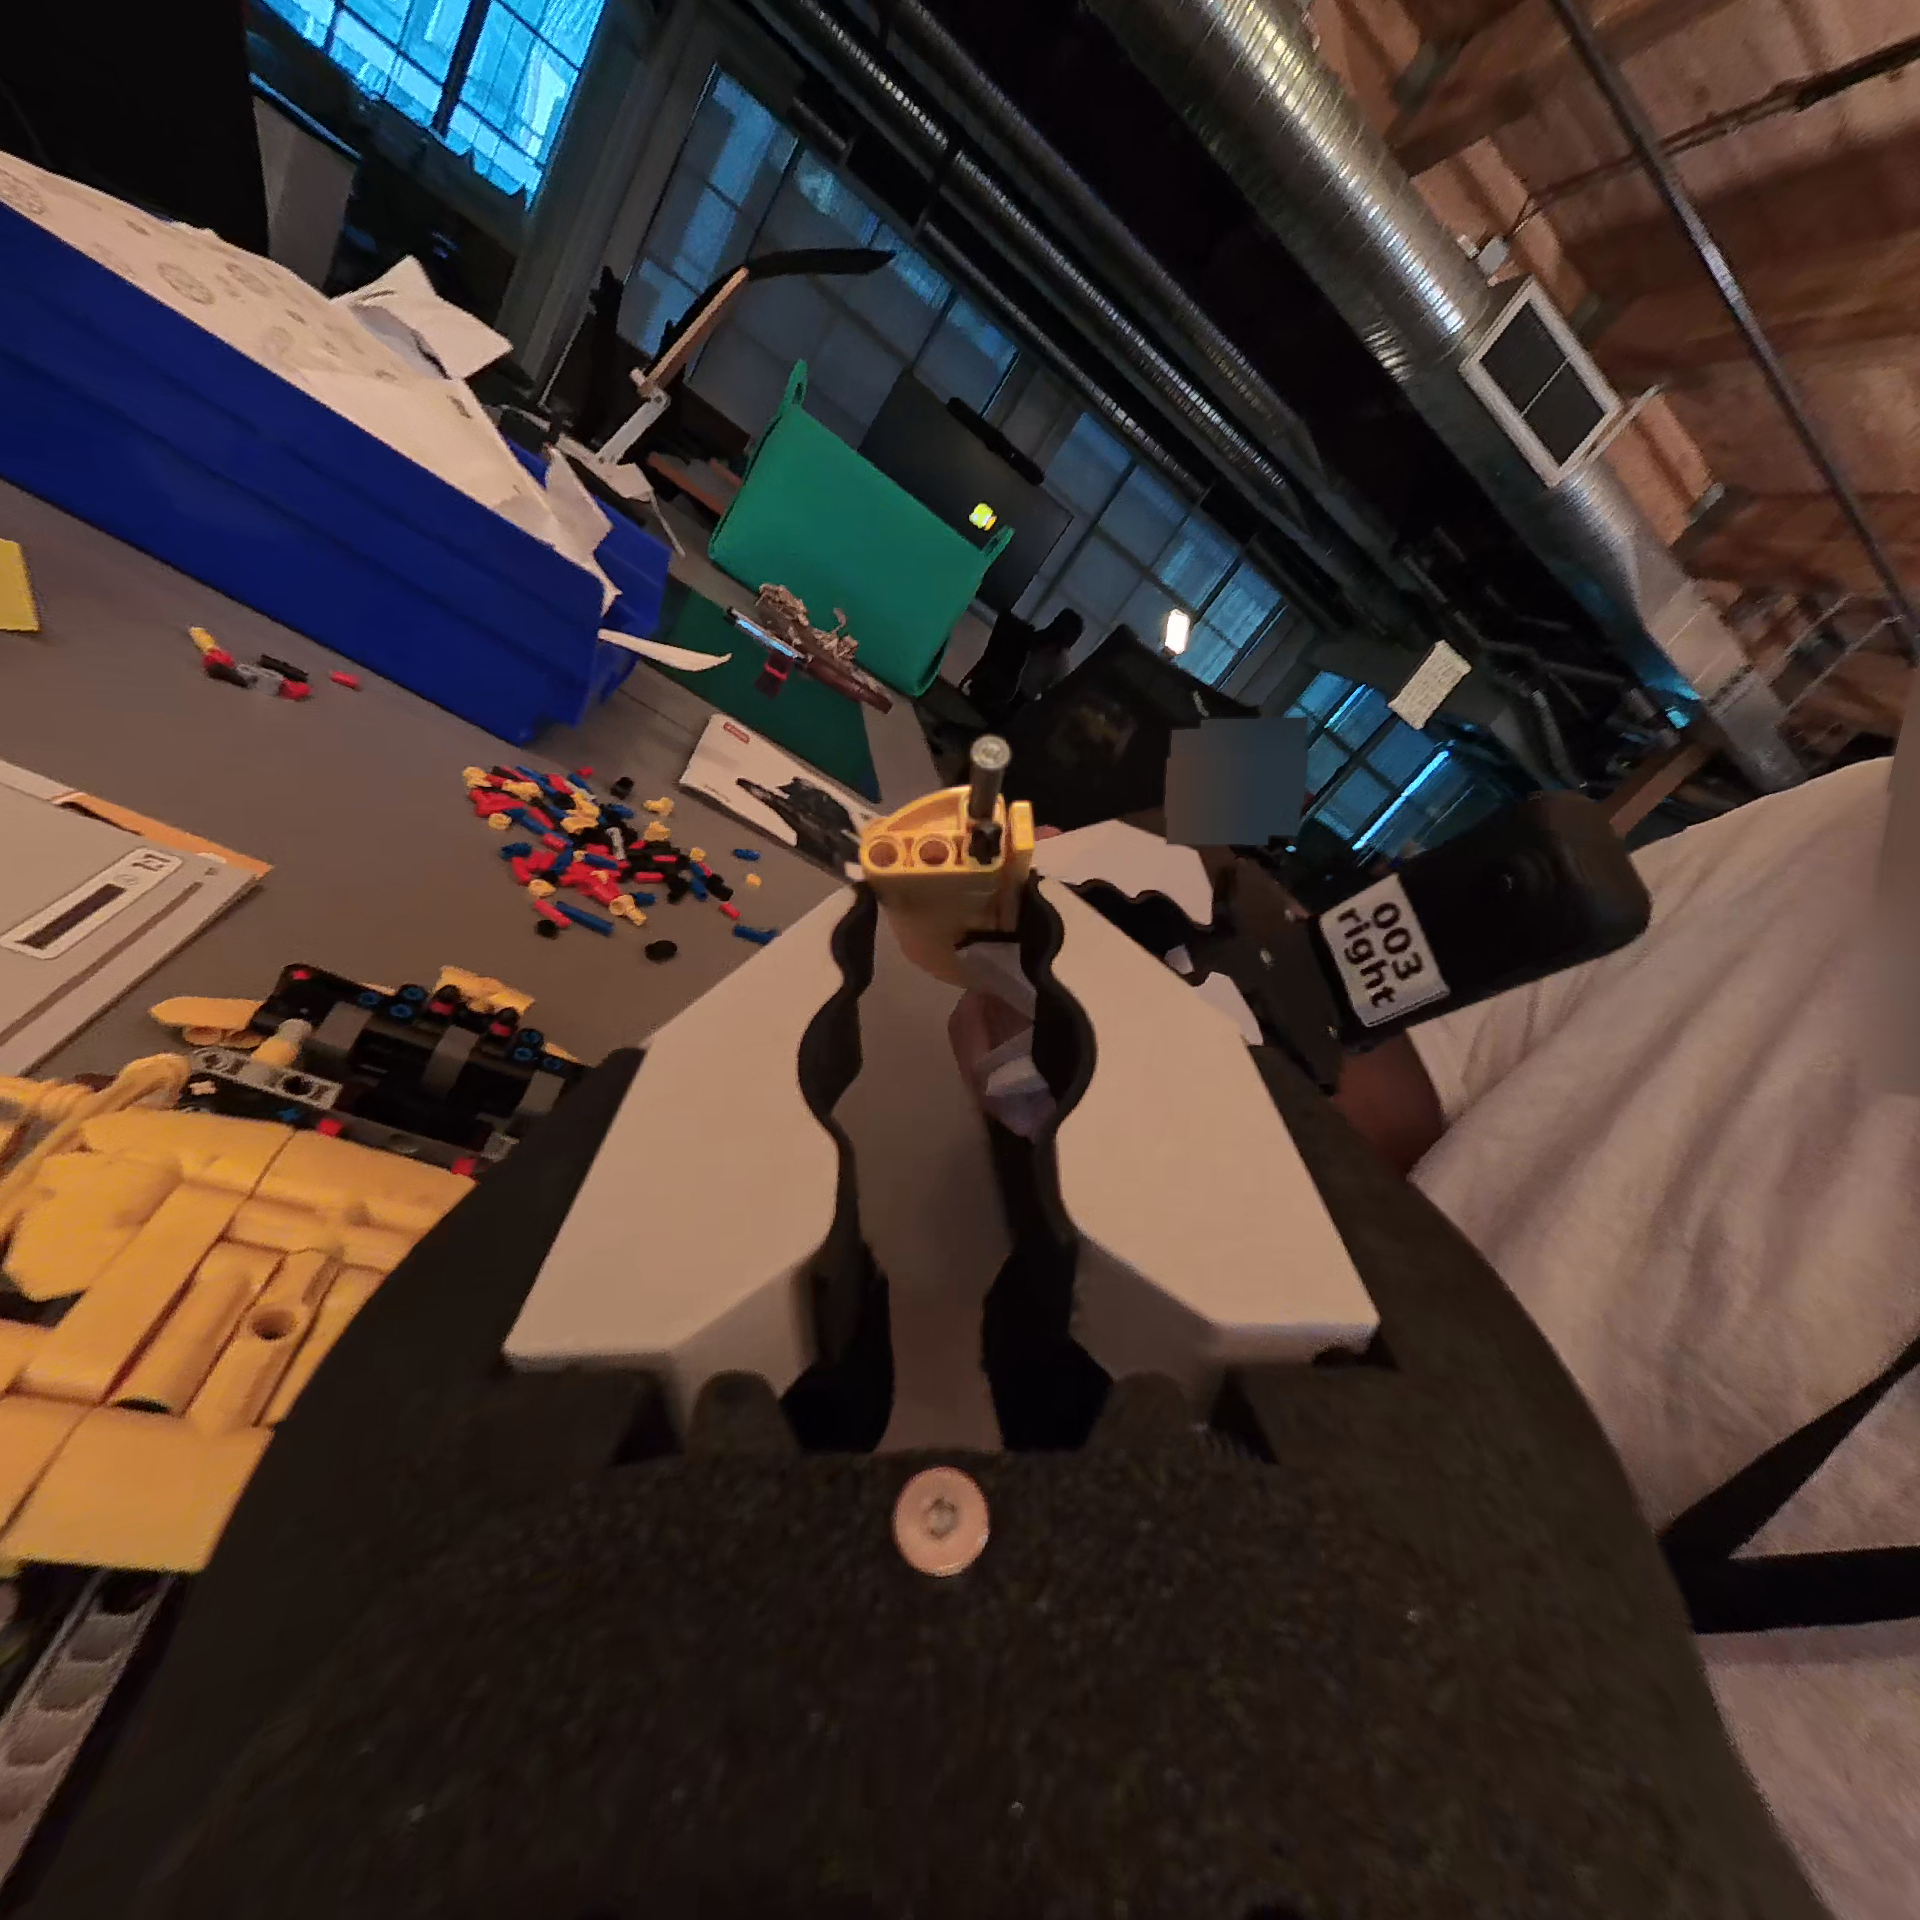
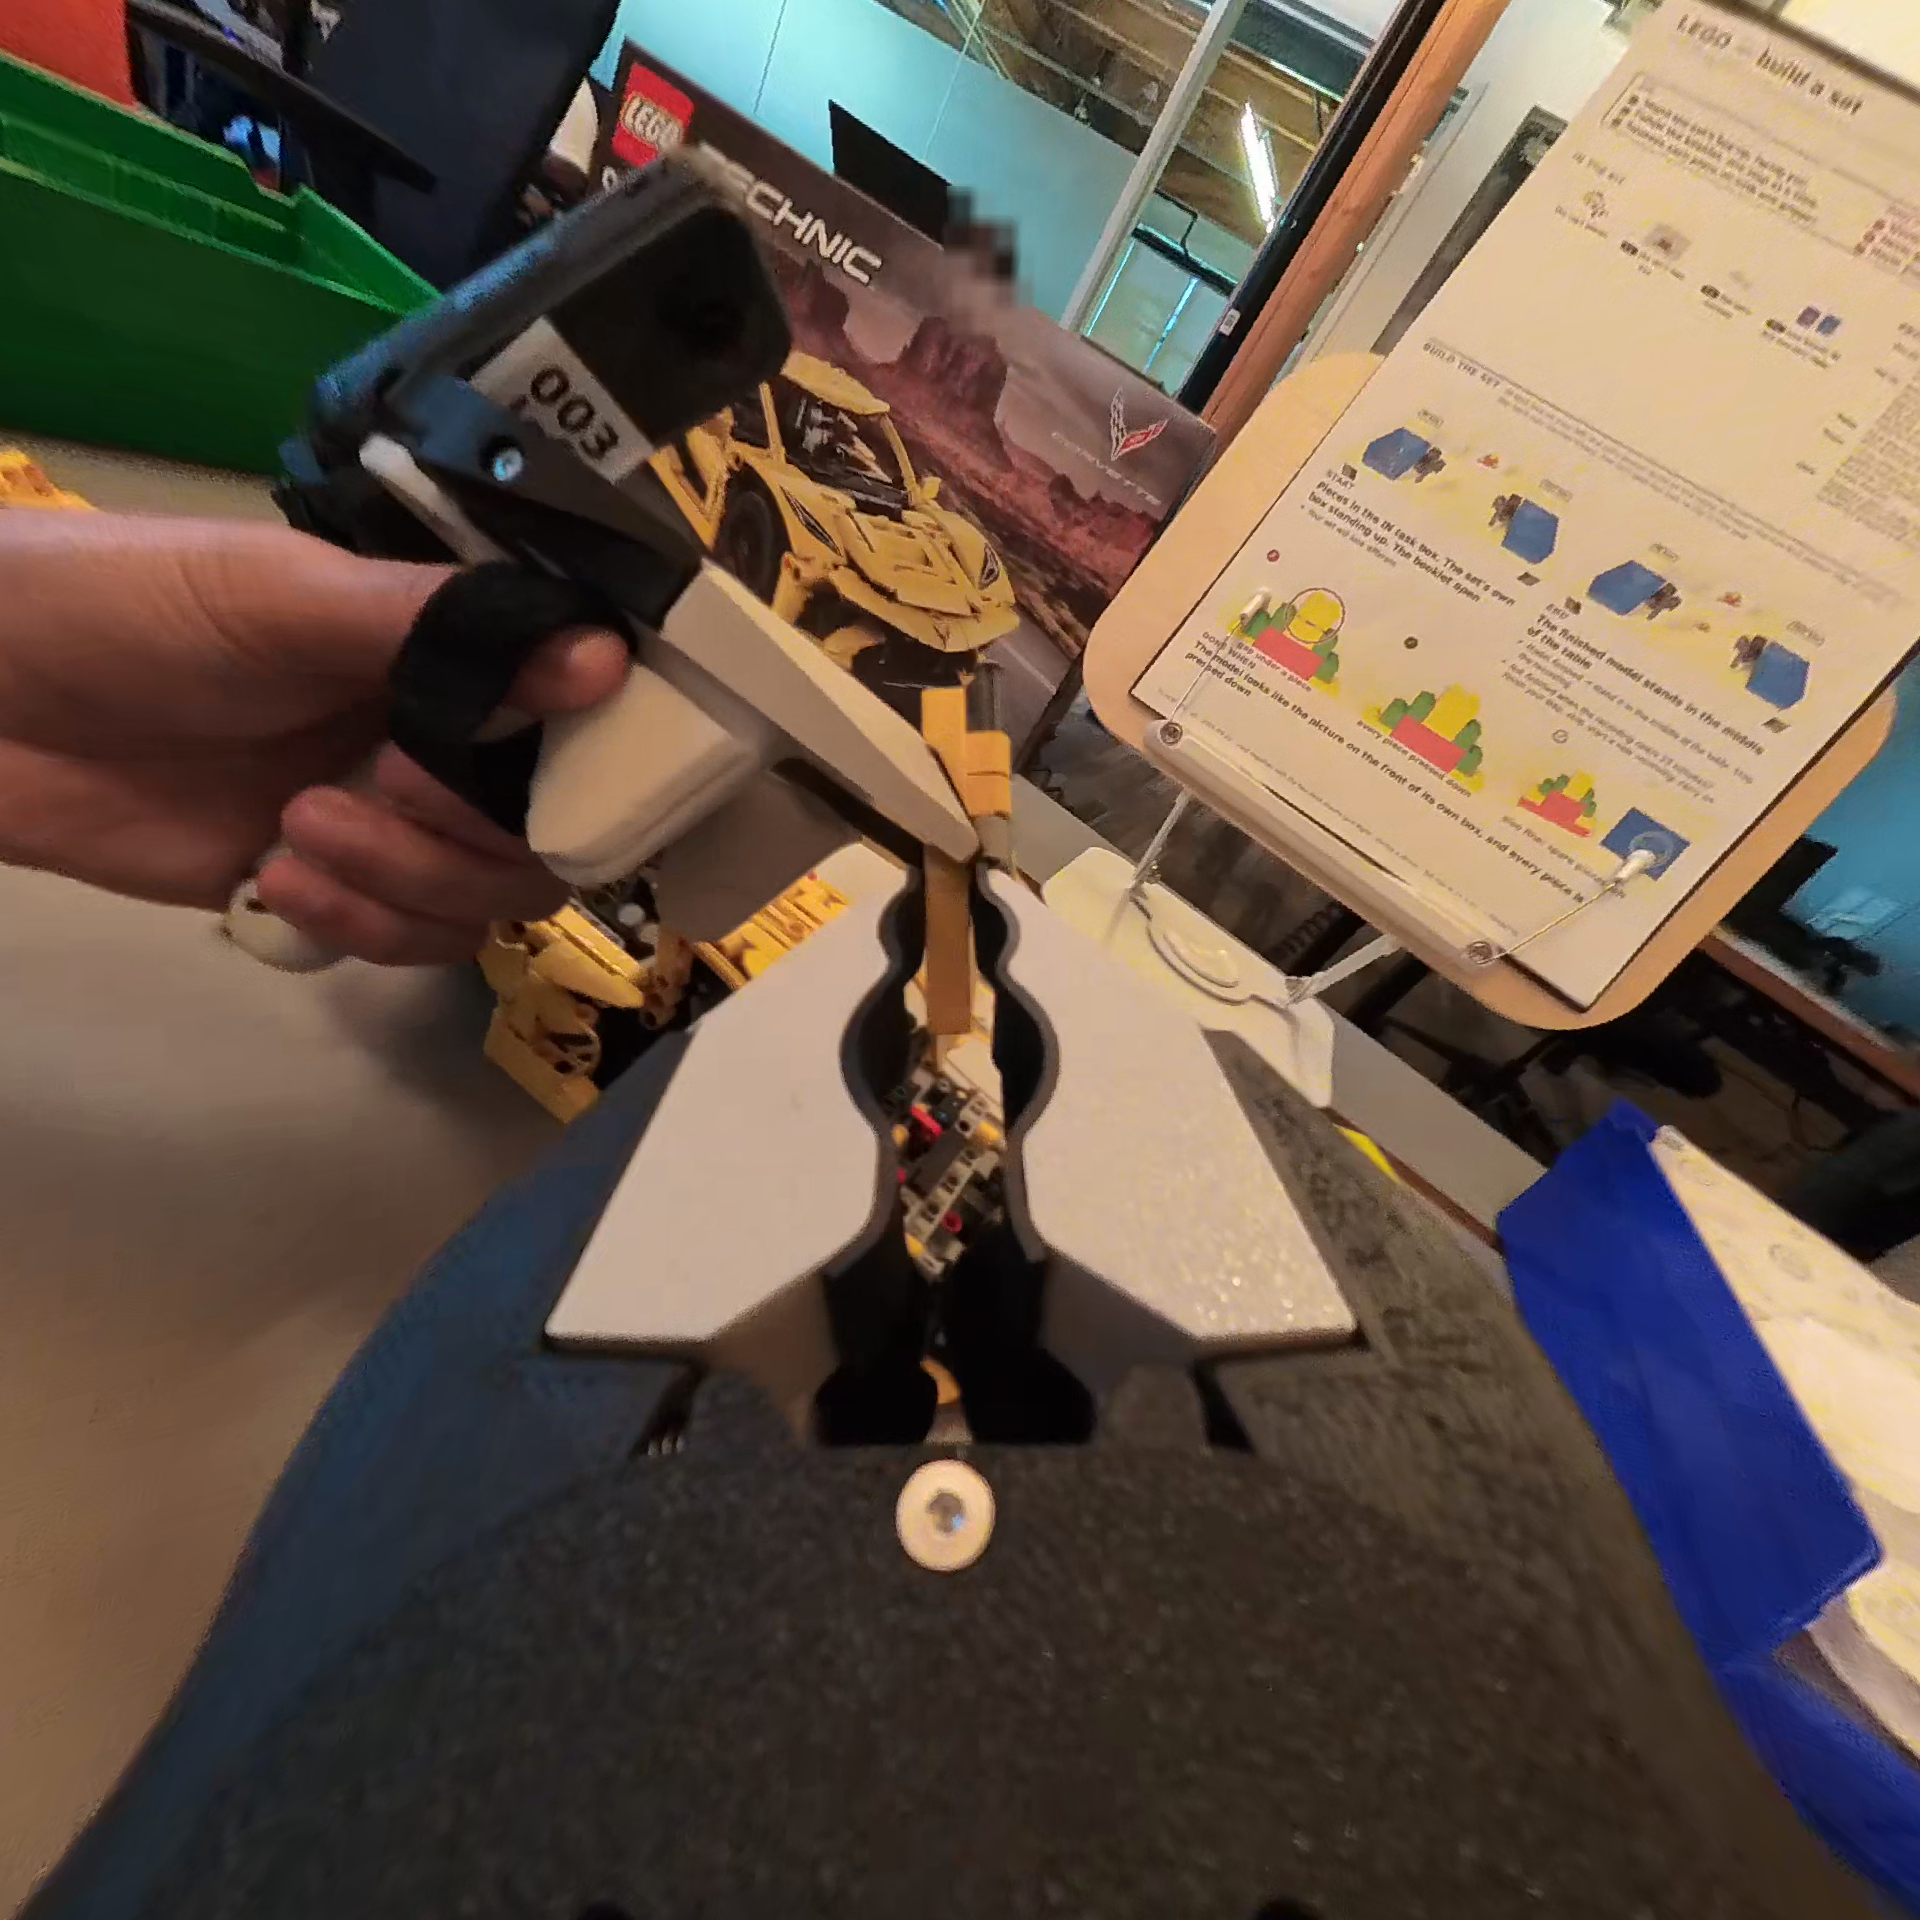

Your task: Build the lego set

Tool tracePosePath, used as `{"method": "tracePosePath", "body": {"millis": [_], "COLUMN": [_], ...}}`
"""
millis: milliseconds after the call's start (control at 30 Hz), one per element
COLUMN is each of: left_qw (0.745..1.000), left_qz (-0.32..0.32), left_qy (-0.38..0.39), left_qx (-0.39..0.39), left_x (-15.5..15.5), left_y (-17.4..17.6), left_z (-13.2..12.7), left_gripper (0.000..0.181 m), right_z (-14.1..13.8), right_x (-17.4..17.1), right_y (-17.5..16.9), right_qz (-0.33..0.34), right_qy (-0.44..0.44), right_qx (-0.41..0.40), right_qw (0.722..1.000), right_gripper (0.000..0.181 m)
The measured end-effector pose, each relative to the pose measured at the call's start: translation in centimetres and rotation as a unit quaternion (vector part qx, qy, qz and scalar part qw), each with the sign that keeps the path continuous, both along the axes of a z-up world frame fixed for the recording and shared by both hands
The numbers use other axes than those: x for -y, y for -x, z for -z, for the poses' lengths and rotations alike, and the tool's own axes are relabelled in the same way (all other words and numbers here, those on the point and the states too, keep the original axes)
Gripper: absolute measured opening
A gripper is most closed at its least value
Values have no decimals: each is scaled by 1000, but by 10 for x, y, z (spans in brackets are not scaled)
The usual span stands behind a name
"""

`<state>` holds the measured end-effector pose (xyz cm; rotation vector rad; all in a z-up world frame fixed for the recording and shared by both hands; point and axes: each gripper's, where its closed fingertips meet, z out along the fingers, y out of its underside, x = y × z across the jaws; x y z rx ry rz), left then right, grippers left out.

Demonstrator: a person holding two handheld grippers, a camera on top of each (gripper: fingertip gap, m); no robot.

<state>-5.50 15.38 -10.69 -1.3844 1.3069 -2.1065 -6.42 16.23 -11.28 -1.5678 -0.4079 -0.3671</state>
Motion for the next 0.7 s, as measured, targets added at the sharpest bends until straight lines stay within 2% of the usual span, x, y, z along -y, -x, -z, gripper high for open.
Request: {"method": "tracePosePath", "body": {"millis": [133, 200, 300, 367, 467, 500, 600, 700], "left_qw": [996, 990, 975, 962, 956, 956, 955, 950], "left_qz": [51, 84, 139, 170, 186, 189, 193, 195], "left_qy": [69, 107, 164, 200, 211, 209, 216, 238], "left_qx": [14, 24, 63, 78, 84, 84, 70, 50], "left_x": [2, 2, 5, 5, 6, 7, 8, 5], "left_y": [10, 16, 30, 39, 44, 44, 43, 43], "left_z": [-10, -15, -33, -42, -46, -47, -45, -43], "left_gripper": [23, 22, 10, 9, 9, 9, 9, 9], "right_z": [-8, -11, -29, -49, -71, -73, -72, -56], "right_x": [2, 5, 18, 32, 39, 38, 29, 19], "right_y": [12, 24, 39, 42, 30, 29, 23, 25], "right_qz": [-41, -89, -184, -250, -292, -304, -311, -344], "right_qy": [6, 26, 52, 60, 80, 91, 108, 161], "right_qx": [-58, -100, -179, -218, -251, -249, -182, -123], "right_qw": [997, 991, 965, 941, 919, 915, 927, 917], "right_gripper": [11, 22, 35, 30, 29, 33, 37, 53]}}
